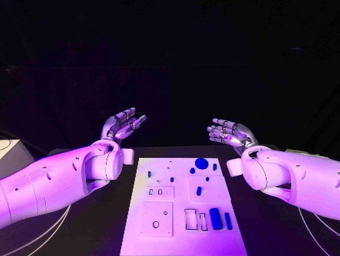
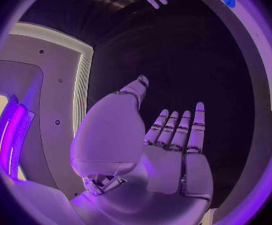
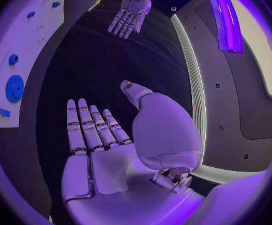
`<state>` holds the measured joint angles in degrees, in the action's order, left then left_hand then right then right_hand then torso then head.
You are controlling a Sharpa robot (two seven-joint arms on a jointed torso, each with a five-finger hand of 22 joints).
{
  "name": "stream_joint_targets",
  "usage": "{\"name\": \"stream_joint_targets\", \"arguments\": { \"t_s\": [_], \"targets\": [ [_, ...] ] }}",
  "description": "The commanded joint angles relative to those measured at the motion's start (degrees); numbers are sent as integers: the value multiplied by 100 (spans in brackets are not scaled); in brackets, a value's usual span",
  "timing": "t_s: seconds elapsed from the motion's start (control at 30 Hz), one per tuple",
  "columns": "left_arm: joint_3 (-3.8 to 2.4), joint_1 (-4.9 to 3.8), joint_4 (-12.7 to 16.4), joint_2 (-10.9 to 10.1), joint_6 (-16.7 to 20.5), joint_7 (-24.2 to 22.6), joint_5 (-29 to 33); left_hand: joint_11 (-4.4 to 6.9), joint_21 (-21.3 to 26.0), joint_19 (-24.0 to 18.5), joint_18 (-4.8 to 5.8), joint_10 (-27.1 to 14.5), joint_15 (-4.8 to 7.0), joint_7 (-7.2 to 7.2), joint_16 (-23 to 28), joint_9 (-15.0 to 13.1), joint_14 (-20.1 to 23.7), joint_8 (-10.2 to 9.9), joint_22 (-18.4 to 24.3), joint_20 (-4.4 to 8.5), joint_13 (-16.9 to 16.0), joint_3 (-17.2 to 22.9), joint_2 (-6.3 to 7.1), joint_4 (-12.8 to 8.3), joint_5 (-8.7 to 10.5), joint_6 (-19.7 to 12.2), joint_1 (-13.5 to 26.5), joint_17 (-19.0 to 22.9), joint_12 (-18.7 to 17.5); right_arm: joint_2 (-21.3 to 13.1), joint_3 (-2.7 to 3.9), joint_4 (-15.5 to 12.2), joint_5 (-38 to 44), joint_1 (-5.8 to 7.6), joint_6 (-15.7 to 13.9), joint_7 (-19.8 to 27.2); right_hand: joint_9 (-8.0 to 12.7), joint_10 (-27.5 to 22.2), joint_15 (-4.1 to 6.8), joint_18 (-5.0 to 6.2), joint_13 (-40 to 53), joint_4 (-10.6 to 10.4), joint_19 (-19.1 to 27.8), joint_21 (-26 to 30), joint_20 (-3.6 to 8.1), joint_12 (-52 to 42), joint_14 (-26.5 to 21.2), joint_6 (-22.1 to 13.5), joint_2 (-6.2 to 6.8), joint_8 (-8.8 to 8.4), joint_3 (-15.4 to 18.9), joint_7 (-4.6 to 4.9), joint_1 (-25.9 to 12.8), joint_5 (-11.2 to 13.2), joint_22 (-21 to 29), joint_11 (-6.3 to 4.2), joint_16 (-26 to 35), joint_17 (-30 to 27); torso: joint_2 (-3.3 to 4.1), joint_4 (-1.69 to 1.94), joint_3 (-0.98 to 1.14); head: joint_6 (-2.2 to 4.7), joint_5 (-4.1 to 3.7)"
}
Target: Assemble the parts on the task board
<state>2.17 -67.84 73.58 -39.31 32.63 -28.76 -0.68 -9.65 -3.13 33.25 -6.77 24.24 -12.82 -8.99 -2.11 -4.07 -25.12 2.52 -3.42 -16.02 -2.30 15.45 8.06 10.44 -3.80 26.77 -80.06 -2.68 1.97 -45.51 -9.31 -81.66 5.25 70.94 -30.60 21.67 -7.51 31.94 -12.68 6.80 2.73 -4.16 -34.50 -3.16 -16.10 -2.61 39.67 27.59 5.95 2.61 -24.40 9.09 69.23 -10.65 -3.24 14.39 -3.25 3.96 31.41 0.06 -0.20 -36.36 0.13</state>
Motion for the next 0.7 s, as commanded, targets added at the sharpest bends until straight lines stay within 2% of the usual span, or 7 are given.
{"name": "stream_joint_targets", "arguments": {
  "t_s": [0.03, 0.13, 0.17, 0.43, 0.47, 0.63, 0.7],
  "targets": [
    [2, -16, -28, 24, -496, -80, -123, -21, -43, 118, -82, 108, -28, -283, -41, -18, -104, 35, -14, -44, -15, 62, 19, 39, -27, 127, -250, -11, 41, -5, -51, 63, 425, 69, 816, -344, -101, 786, 54, 172, 54, 194, -617, -127, -39, -84, 934, 666, 40, 151, -125, 769, 449, 62, -60, -23, -163, 97, 0, 0, -1, 0, 0],
    [2, -16, -28, 24, -496, -80, -123, -49, -64, 147, -77, 195, -42, -311, -67, -23, -223, 52, -24, -50, -24, 58, 1, 83, -25, 194, -298, -28, 55, -7, -73, 83, 447, 95, 866, -368, -192, 1529, 151, 272, 89, 318, -1080, -227, -38, -135, 1221, 1267, 53, 281, -182, 697, 591, 108, -93, -109, -229, 126, 0, 0, -1, 0, 0],
    [2, -18, 54, -99, -612, -50, -113, -66, -72, 157, -74, 241, -45, -326, -79, -26, -283, 60, -27, -51, -28, 60, -8, 98, -23, 227, -316, -37, 60, -98, -69, 194, 1972, 179, 541, -330, -238, 1840, 201, 319, 104, 361, -1198, -273, -34, -170, 1354, 1561, 62, 348, -220, 657, 639, 115, -102, -153, -266, 142, 44, -4, 0, -152, -45],
    [3, -19, 468, -395, -792, -19, -275, -352, -456, 1118, -245, 1754, 132, -449, -507, -111, -2200, 212, -169, -50, -116, 181, -100, 112, -11, 936, -389, -303, 194, -173, -59, 268, 3799, 284, 259, -546, -302, 2597, 436, 379, 90, 488, -1852, -549, 144, -163, 2012, 2429, 200, 544, -489, 464, 771, 121, -151, -371, -443, 212, 219, 30, -11, -141, -101],
    [3, -19, 582, -470, -826, -17, -346, -357, -588, 1328, -317, 2407, 183, -406, -615, -144, -2459, 268, -211, -43, -152, 234, -111, 71, -8, 1205, -359, -375, 295, -202, -57, 237, 4127, 310, 235, -615, -302, 2778, 514, 379, 89, 505, -2045, -647, 230, -152, 2228, 2561, 240, 575, -567, 423, 795, 119, -179, -425, -522, 245, 266, 42, -12, -147, -118],
    [2, -20, 956, -726, -884, 1, -464, -174, -887, 1733, -379, 2948, 362, -456, -818, -232, -2954, 408, -316, 51, -159, 401, -100, -46, -7, 1891, -283, -616, 368, -285, -49, 113, 4997, 391, 206, -861, -304, 3161, 722, 370, 95, 536, -2527, -972, 456, -137, 2802, 2800, 310, 629, -623, 318, 836, 140, -309, -556, -753, 389, 416, 90, -12, -132, -180],
    [2, -21, 1130, -845, -909, 12, -493, -136, -994, 1861, -380, 3088, 410, -453, -867, -268, -3072, 473, -360, 106, -161, 467, -89, -72, -7, 2142, -254, -707, 373, -316, -44, 54, 5365, 420, 232, -994, -320, 3430, 943, 368, 105, 598, -3028, -1424, 694, -155, 3444, 2953, 320, 679, -492, 242, 893, 155, -542, -677, -1085, 599, 467, 108, -12, -132, -206]
  ]
}}
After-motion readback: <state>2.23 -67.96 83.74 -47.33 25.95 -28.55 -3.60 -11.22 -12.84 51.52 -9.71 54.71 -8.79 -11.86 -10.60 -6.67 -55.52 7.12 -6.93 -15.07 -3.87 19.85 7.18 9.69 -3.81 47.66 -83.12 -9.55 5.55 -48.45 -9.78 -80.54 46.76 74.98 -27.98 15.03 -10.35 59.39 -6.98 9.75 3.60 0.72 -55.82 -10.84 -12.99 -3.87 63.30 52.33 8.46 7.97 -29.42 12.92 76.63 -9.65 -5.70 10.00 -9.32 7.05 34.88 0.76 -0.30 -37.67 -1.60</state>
